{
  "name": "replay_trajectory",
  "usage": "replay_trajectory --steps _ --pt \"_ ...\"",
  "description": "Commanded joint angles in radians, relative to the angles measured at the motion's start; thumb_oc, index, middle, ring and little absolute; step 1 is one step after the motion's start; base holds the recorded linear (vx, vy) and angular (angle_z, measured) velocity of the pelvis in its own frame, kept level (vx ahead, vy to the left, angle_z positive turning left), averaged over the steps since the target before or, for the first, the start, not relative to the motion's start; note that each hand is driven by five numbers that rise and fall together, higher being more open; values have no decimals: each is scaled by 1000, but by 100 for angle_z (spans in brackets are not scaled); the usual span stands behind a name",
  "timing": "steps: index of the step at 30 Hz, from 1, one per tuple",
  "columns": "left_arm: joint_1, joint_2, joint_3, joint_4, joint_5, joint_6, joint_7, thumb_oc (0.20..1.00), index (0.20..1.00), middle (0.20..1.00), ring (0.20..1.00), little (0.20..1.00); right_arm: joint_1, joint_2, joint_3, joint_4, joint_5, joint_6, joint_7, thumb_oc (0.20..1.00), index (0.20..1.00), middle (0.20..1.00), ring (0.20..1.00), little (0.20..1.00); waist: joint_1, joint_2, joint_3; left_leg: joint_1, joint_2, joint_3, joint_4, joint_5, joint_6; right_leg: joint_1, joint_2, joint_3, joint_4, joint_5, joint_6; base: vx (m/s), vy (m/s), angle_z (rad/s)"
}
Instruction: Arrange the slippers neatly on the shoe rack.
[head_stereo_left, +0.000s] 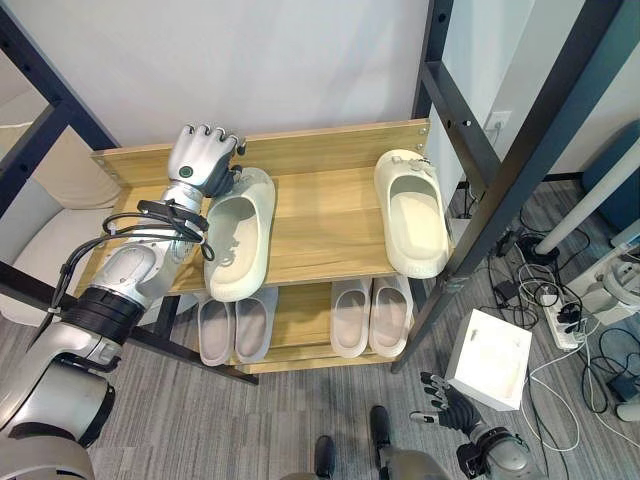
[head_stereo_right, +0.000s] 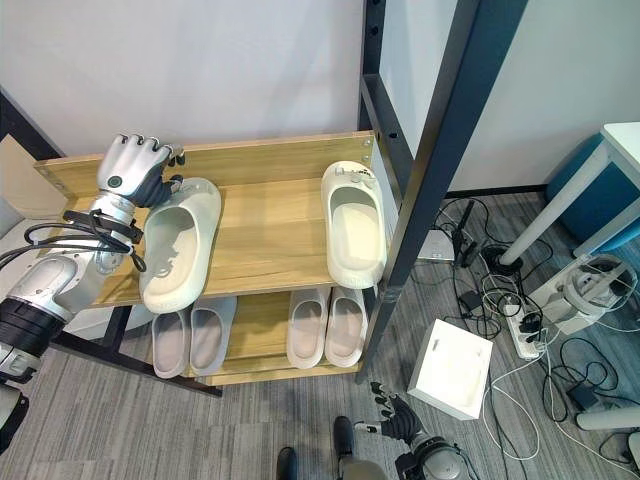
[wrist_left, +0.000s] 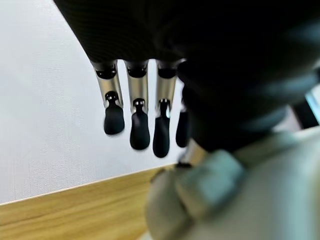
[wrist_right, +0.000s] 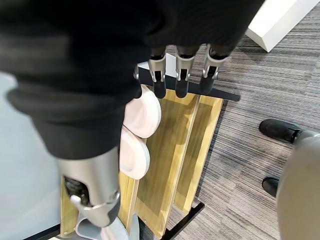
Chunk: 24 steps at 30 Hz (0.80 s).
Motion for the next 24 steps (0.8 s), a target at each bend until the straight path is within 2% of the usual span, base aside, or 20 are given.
replay_trajectory --steps 1,5,12,19,24 --pt "-42 34 81 33 -19 26 29 1000 1000 1000 1000 1000 5 -22 -42 -54 6 -29 -9 1000 1000 1000 1000 1000 1 -5 -7 54 -18 0 -7 -116 21 136 -18 -23 1 -178 73 -15 -16 3" --pt "66 63 193 -51 -22 21 40 1000 1000 1000 1000 1000 -4 -6 -35 -34 -1 -23 -3 1000 1000 1000 1000 1000 21 -7 -9 56 -21 -17 -7 -114 21 144 -20 -37 1 -181 70 -17 -12 4" --pt "266 37 346 -170 -43 -12 45 1000 1000 1000 1000 1000 -23 19 -13 -10 -26 -13 12 1000 1000 1000 1000 1000 51 -10 -7 63 -24 -39 -7 -116 20 159 -21 -60 1 -189 68 -5 -1 15" --pt "277 -10 334 -158 -77 -23 33 1000 1000 1000 1000 1000 -29 19 -6 -8 -40 -9 10 1000 1000 1000 1000 1000 50 -15 -6 57 -24 -44 -7 -112 21 155 -21 -64 1 -186 67 -5 5 9" --pt "260 -67 335 -158 -158 -35 48 1000 1000 1000 1000 1000 -30 23 -13 1 -38 -7 -2 1000 1000 1000 1000 1000 46 -18 -6 52 -23 -36 -7 -111 22 150 -20 -60 1 -183 68 0 0 0"
